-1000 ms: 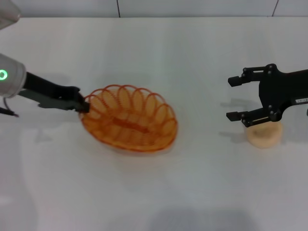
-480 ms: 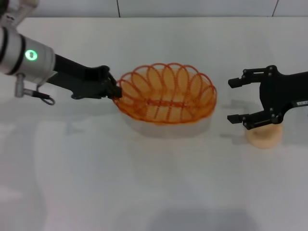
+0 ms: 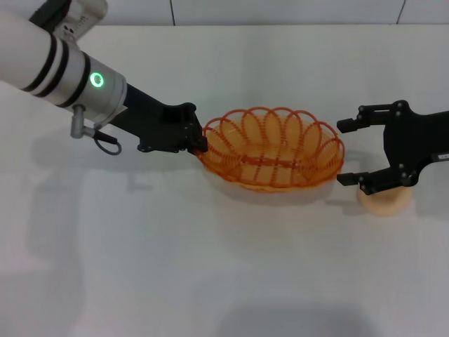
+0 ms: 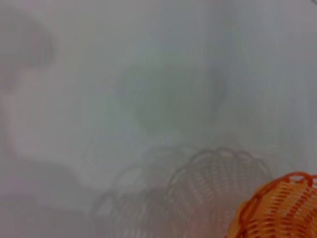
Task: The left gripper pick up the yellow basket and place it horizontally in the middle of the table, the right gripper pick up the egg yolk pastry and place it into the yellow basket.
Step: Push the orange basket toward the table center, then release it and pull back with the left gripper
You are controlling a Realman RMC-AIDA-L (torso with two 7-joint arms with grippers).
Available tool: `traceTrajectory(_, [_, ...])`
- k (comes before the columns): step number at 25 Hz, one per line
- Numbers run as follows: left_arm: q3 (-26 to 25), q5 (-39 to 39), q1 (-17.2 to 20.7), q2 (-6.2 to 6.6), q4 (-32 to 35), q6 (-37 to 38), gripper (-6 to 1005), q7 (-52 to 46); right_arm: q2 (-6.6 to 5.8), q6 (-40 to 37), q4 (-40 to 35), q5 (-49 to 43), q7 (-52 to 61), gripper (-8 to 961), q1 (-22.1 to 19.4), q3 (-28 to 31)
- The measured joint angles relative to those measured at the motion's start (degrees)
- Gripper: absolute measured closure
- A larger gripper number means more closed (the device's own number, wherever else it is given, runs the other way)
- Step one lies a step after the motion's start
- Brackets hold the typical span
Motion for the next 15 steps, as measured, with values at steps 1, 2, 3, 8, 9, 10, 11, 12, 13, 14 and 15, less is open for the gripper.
traceTrajectory(1, [0.0, 0.4, -0.2, -0.05, -0.3, -0.7, 912, 0.0, -0.02, 0.0, 0.0, 0.0, -0.1, 141, -0.1, 0.0])
traceTrajectory(2, [0.0, 0.6, -0.3, -0.07, -0.3, -1.0, 908, 0.0, -0.04, 0.0, -0.1, 0.0, -0.4, 141, -0.3, 0.0])
traceTrajectory(3, [-0.3, 0.9, -0.3, -0.13, -0.4, -1.7, 905, 0.0, -0.06, 0.0, -0.1, 0.0, -0.5, 141, -0.5, 0.1])
traceTrajectory(8, [-1.5, 1.7, 0.2, 0.0, -0.5, -3.0, 888, 0.0, -0.24, 0.0, -0.2, 0.0, -0.7, 141, -0.8, 0.2])
traceTrajectory(9, [-1.5, 1.9, 0.2, 0.06, -0.5, -3.2, 884, 0.0, -0.26, 0.0, -0.2, 0.0, -0.7, 141, -0.8, 0.2])
traceTrajectory(10, [-1.5, 2.0, 0.2, 0.1, -0.5, -3.2, 881, 0.0, -0.26, 0.1, -0.2, 0.0, -0.7, 141, -0.8, 0.1])
traceTrajectory(11, [-1.5, 2.0, 0.2, 0.12, -0.5, -3.3, 877, 0.1, -0.27, 0.1, -0.2, 0.0, -0.7, 141, -0.8, 0.1])
traceTrajectory(12, [-1.5, 2.0, 0.2, 0.13, -0.5, -3.4, 874, 0.1, -0.27, 0.2, -0.2, -0.1, -0.7, 141, -0.8, 0.1])
traceTrajectory(13, [-1.5, 2.0, 0.1, 0.12, -0.5, -3.4, 871, 0.1, -0.28, 0.3, -0.2, -0.1, -0.7, 142, -0.8, 0.0])
traceTrajectory(14, [-1.4, 2.0, 0.0, 0.07, -0.5, -3.4, 867, 0.1, -0.28, 0.3, -0.2, -0.2, -0.7, 142, -0.8, 0.0])
traceTrajectory(15, [-1.4, 2.0, -0.1, 0.06, -0.5, -3.4, 864, 0.1, -0.28, 0.3, -0.2, -0.3, -0.9, 142, -0.8, 0.0])
